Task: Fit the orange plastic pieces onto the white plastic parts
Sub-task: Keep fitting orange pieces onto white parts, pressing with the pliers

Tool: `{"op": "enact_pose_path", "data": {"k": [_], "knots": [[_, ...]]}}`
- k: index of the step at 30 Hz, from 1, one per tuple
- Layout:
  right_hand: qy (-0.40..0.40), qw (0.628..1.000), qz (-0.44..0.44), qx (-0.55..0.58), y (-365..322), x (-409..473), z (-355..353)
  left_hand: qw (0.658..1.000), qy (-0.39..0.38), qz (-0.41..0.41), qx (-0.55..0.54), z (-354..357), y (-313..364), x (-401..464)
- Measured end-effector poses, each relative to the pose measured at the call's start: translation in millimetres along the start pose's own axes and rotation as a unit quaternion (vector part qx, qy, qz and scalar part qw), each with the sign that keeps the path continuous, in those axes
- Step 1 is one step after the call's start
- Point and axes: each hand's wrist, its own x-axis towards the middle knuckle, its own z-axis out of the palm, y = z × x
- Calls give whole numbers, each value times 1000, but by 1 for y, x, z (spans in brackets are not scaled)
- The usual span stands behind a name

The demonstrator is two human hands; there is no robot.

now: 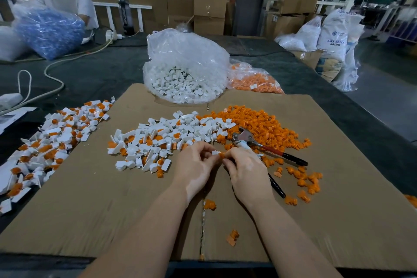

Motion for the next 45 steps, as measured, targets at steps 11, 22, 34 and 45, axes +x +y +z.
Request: {"op": "enact_pose_path", "data": {"k": [11, 22, 34, 45], "knots": [[9, 1000, -9, 10, -1, 0, -2, 1000, -4, -5, -22, 0, -1, 0], [32, 999, -23, 20, -1, -2, -3, 1000, -6, -4, -16, -1, -2, 0], [24, 999, -26, 22, -2, -2, -5, 1000, -17, -6, -16, -3, 2, -2], [42, 998, -37, 35, -2, -2, -4, 1000, -10, -4, -14, -2, 1, -1]]}}
